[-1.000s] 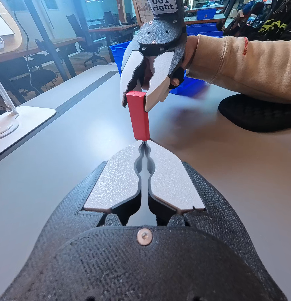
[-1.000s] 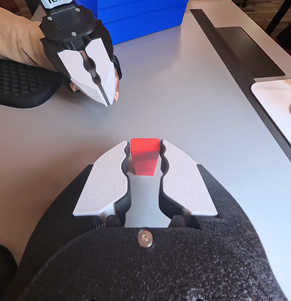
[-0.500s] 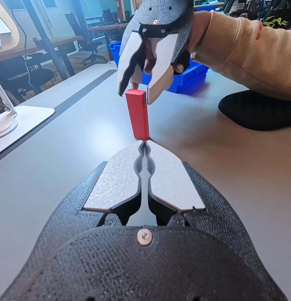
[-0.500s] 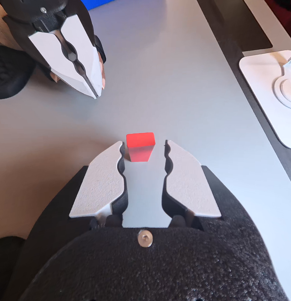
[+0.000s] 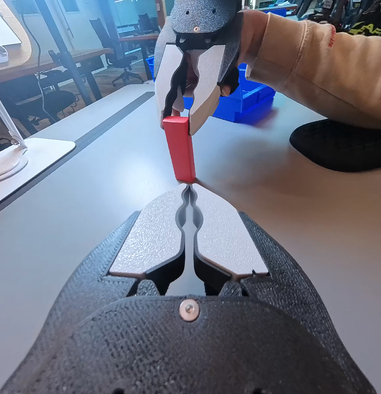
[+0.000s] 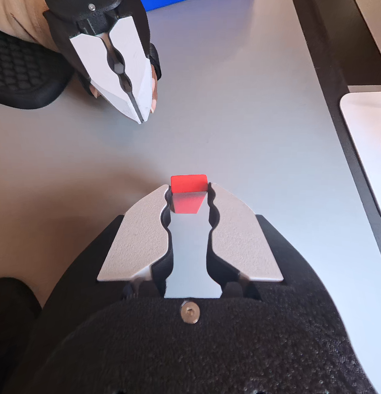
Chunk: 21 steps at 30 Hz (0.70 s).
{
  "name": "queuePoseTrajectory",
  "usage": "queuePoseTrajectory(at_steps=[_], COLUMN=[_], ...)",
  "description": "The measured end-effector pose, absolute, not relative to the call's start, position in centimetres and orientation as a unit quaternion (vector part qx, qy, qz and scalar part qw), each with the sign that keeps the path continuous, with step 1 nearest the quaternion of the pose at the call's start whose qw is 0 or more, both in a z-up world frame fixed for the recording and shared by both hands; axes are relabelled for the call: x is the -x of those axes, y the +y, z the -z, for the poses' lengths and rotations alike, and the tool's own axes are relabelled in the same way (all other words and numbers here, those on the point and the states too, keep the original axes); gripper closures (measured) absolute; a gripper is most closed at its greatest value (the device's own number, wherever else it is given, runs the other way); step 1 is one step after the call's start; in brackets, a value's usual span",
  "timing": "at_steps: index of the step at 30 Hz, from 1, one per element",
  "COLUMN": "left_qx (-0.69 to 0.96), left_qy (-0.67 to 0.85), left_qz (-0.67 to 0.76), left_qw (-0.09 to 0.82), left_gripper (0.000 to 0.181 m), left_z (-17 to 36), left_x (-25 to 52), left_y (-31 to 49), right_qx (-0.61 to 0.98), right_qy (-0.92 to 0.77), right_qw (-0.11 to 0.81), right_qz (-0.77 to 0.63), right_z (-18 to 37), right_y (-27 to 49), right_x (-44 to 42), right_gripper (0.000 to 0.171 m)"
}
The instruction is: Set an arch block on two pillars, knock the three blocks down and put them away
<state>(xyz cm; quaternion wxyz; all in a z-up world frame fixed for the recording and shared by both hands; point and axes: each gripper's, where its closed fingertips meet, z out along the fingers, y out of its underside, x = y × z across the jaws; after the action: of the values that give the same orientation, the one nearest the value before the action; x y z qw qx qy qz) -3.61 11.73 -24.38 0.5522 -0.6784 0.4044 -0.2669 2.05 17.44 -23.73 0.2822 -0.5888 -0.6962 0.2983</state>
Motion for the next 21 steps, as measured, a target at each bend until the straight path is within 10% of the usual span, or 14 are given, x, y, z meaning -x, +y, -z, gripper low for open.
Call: queuePoseTrajectory(at_steps=[21], left_qx=[0.677], left_qy=[0.411], left_qz=[0.273], left_qw=[0.546], left_gripper=[0.181], left_z=[24.76], left_x=[3.43], left_y=[11.54], right_qx=[0.579], right_qy=[-0.698], right_qw=[0.288], right_qz=[-0.308], right_z=[23.34], right_y=[17.03], right_x=[-2.14], right_gripper=[0.137])
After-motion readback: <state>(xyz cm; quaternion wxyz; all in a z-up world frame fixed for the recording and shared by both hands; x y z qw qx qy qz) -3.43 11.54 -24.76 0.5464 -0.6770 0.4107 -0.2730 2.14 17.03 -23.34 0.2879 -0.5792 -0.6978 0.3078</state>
